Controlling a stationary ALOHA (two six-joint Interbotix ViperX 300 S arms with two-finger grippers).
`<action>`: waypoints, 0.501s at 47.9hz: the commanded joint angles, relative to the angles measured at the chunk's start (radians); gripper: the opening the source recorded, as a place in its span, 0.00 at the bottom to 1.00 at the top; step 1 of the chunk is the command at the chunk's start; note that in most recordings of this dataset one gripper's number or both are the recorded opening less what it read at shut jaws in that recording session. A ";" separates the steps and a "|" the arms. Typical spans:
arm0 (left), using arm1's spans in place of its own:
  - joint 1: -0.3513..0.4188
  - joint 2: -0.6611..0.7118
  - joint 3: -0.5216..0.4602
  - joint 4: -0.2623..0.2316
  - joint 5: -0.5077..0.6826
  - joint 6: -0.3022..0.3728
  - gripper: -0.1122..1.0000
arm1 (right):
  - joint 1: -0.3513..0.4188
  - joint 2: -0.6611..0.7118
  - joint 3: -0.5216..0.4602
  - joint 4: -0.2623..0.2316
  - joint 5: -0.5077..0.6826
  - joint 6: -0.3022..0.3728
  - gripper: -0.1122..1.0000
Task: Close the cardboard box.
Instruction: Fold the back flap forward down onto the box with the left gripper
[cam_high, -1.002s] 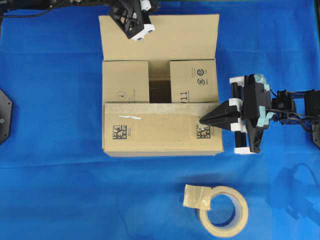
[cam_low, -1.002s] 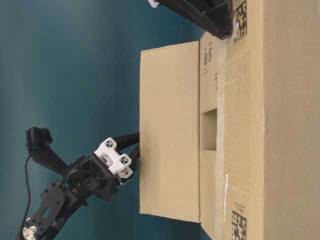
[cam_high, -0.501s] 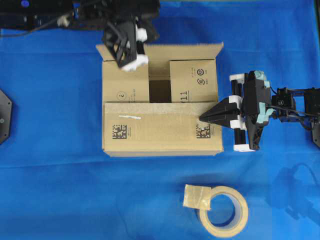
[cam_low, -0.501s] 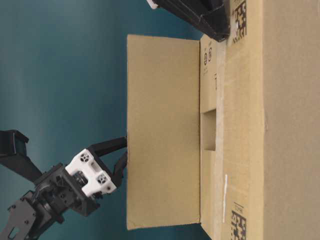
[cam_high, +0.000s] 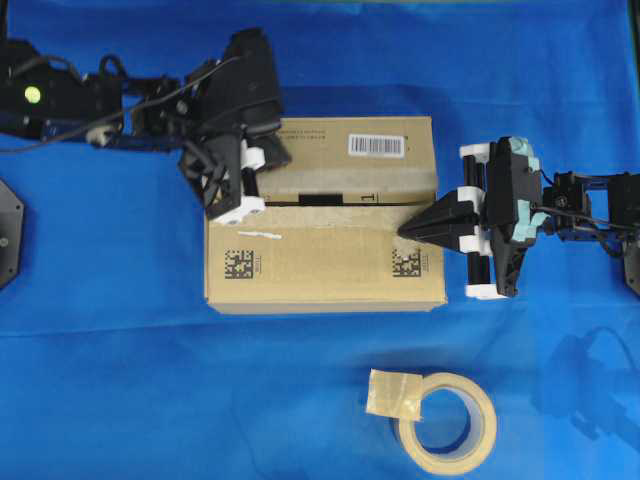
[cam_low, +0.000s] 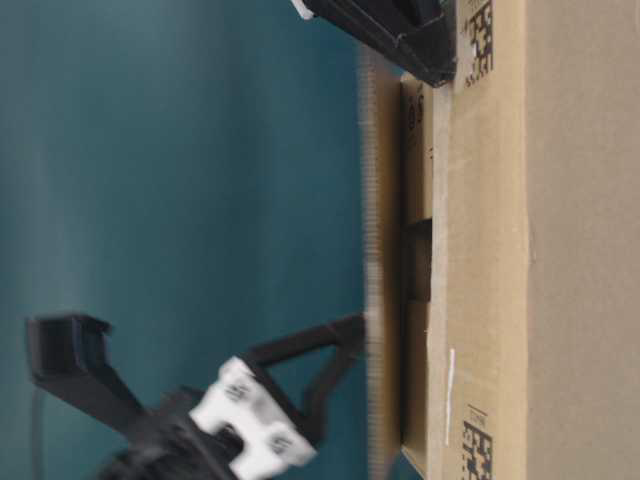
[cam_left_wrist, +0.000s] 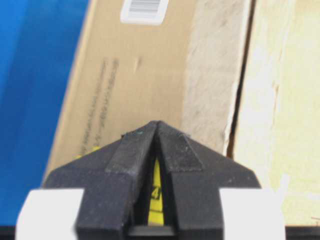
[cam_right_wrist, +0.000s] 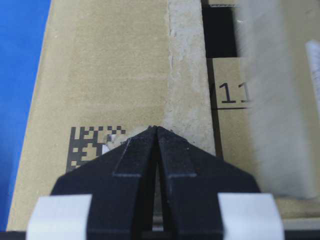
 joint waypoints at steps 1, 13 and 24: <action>-0.014 -0.021 0.043 -0.002 -0.075 -0.020 0.10 | -0.011 -0.014 -0.017 -0.002 -0.014 -0.002 0.10; -0.029 -0.038 0.144 -0.002 -0.189 -0.097 0.10 | -0.048 -0.014 -0.015 -0.002 -0.023 -0.002 0.10; -0.034 -0.057 0.169 -0.002 -0.227 -0.100 0.10 | -0.080 -0.014 -0.005 -0.002 -0.023 -0.003 0.10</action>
